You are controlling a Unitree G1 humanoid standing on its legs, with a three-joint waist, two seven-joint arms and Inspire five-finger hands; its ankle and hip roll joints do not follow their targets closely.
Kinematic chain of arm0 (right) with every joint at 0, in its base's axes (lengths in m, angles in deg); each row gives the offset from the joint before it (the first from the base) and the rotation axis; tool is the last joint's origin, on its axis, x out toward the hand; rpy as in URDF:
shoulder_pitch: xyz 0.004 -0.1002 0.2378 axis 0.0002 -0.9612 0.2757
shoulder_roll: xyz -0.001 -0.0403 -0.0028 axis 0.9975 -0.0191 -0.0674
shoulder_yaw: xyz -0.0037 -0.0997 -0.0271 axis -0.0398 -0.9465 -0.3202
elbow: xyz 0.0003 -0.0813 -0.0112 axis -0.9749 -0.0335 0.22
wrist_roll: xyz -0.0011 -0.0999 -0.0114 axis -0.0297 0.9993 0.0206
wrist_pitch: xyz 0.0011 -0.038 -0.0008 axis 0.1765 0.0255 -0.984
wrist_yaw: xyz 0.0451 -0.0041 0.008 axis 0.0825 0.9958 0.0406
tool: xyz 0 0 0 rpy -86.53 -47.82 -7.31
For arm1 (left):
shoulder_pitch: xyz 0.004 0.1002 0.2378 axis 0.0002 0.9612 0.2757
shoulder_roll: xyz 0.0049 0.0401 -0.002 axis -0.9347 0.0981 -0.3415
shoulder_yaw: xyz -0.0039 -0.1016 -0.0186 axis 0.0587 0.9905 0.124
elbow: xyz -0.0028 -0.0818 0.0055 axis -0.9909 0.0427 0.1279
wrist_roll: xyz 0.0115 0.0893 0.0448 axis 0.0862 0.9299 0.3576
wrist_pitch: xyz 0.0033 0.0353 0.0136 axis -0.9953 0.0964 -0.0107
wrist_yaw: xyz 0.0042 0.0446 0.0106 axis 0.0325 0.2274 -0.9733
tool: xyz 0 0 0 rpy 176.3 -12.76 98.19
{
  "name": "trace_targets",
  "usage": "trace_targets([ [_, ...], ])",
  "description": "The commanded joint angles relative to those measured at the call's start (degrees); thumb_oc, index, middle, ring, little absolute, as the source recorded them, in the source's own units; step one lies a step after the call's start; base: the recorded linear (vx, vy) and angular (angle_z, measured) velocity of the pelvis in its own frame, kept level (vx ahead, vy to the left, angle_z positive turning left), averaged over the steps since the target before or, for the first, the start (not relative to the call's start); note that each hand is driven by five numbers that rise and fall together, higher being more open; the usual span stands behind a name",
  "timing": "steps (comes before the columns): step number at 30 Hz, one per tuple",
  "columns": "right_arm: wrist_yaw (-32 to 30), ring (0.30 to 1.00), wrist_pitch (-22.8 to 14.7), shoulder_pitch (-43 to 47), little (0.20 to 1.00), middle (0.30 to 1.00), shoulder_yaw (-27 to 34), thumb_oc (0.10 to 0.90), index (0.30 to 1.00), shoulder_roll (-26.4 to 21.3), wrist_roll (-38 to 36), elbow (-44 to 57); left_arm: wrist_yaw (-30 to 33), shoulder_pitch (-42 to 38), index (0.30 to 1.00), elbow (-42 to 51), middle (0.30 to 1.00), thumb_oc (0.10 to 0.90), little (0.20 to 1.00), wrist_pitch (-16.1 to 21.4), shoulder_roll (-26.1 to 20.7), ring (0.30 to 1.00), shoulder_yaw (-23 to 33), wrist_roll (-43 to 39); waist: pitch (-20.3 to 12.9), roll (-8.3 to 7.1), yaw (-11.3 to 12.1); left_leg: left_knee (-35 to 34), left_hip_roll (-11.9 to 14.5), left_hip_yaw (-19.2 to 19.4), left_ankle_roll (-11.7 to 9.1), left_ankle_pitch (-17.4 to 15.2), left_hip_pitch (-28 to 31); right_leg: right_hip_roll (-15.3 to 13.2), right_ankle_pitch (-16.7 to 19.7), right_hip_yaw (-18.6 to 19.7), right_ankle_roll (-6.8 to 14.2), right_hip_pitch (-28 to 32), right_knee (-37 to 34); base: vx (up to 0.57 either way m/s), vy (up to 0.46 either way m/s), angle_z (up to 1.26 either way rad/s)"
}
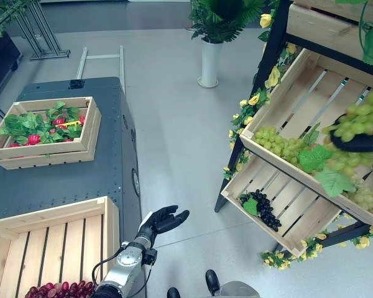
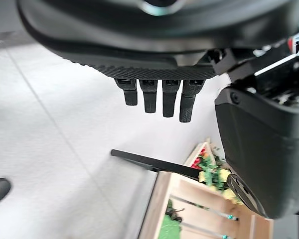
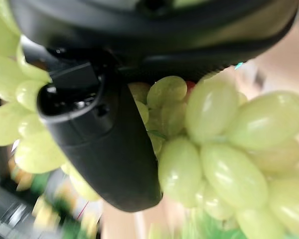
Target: Pick up the fruits from the basket on one side to the basket on the other side
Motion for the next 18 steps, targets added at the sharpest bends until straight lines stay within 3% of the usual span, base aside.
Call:
trace_targets([
  [1, -3.6, 0.300, -7.0, 13.6, 0.300, 0.300, 0.4, 0.400, 0.300, -6.8, 1.8, -6.5, -1.2, -4.4, 0.900, -0.6, 0.900, 0.800, 0.900, 4.6, -2.0, 0.900, -2.2, -1.5, -5.6, -2.01, 3.8, 0.5, -0.6, -4.5, -1.6, -6.2, -0.2, 1.9, -1.2, -4.0, 0.8, 1.8, 0.3, 0.00, 0.000, 0.00],
  [10, -3.9, 0.300, -5.5, 24.5, 0.300, 0.300, -12.2, 0.400, 0.300, -8.5, 10.0, -17.0, -1.9, -5.8, 0.900, -1.4, 0.900, 0.800, 0.900, 4.6, -2.4, 0.900, -2.6, -1.6, -5.8, -2.67, 6.1, 0.5, -1.0, -6.6, -1.5, -6.1, -0.7, 1.5, -1.3, -5.2, 0.7, 1.8, 0.3, 0.00, 0.000, 0.03],
  [18, 0.8, 0.300, -4.9, 25.7, 0.300, 0.300, -19.2, 0.400, 0.300, -6.7, 20.9, -21.1, -2.1, -6.9, 0.900, -1.3, 0.900, 0.800, 0.900, 3.9, -2.1, 0.900, -2.4, -1.4, -5.4, -3.02, 7.3, 0.5, -1.2, -7.4, -1.3, -6.0, -1.0, 1.3, -1.4, -6.0, 0.5, 1.7, 0.3, -0.02, -0.001, 0.09],
])
